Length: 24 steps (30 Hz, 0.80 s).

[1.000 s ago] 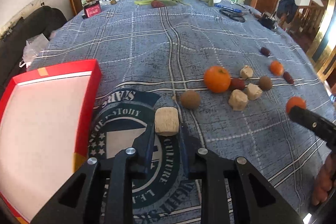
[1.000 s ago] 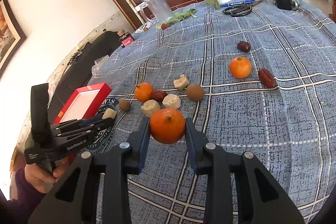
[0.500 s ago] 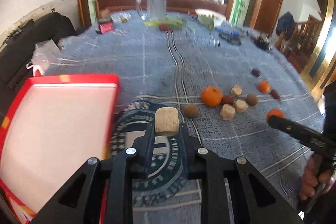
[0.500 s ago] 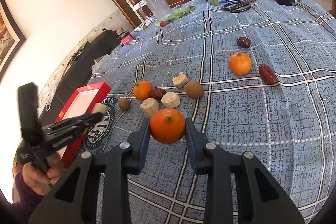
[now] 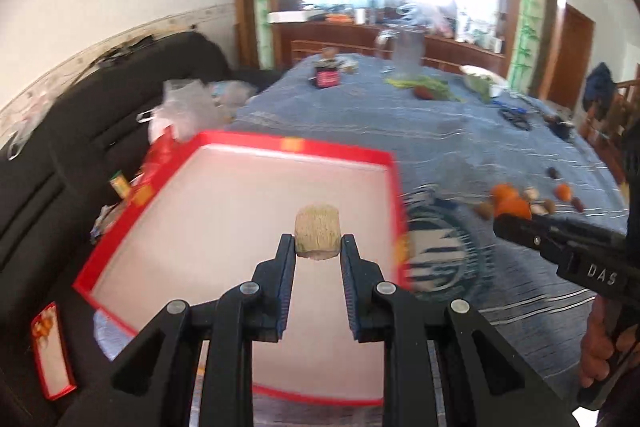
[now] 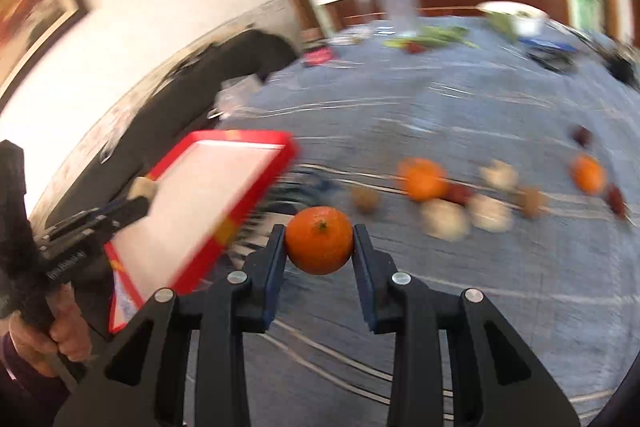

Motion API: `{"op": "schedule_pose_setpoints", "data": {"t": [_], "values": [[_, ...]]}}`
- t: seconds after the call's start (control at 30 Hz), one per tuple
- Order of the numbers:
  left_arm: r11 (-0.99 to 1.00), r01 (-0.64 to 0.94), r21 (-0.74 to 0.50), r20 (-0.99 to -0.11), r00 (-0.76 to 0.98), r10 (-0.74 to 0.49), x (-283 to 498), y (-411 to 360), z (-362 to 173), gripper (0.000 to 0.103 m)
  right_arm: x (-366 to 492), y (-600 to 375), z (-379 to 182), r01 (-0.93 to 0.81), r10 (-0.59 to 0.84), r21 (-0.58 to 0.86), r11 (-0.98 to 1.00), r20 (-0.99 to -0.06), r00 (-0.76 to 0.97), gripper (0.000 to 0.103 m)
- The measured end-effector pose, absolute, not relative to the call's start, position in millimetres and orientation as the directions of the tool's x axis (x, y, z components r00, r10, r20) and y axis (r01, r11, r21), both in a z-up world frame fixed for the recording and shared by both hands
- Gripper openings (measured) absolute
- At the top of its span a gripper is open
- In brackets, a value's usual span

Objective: Organize fruits
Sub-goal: 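Carry both items into the red tray and open both tools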

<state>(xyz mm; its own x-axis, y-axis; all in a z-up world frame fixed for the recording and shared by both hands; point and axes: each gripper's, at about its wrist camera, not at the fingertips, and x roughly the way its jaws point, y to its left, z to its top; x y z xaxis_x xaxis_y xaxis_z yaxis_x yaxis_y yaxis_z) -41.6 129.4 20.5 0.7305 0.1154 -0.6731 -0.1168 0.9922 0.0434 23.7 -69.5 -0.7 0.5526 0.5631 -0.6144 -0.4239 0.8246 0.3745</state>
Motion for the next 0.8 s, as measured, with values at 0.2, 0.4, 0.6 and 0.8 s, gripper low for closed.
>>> {"op": "schedule_pose_setpoints", "data": {"t": [0.2,0.4,0.6,0.8], "values": [[0.977,-0.209,0.036,-0.712,0.680,0.172,-49,172,-3,0.022,30,15,-1,-0.531,0.617,0.358,0.768,-0.636,0.464,0.035],[0.967,-0.250,0.051,-0.730,0.651,0.207,-51,196,-18,0.022,24,73,-22,-0.569,0.617,0.358,0.741,-0.696,0.366,0.035],[0.960,-0.271,0.076,-0.735,0.635,0.238,-52,199,-24,0.022,16,94,-34,-0.581,0.562,0.295,0.759,-0.748,0.354,0.035],[0.930,-0.339,0.143,-0.710,0.619,0.335,-57,199,-21,0.056,15,99,-33,-0.591,0.516,0.235,0.771,-0.776,0.363,0.040]]}}
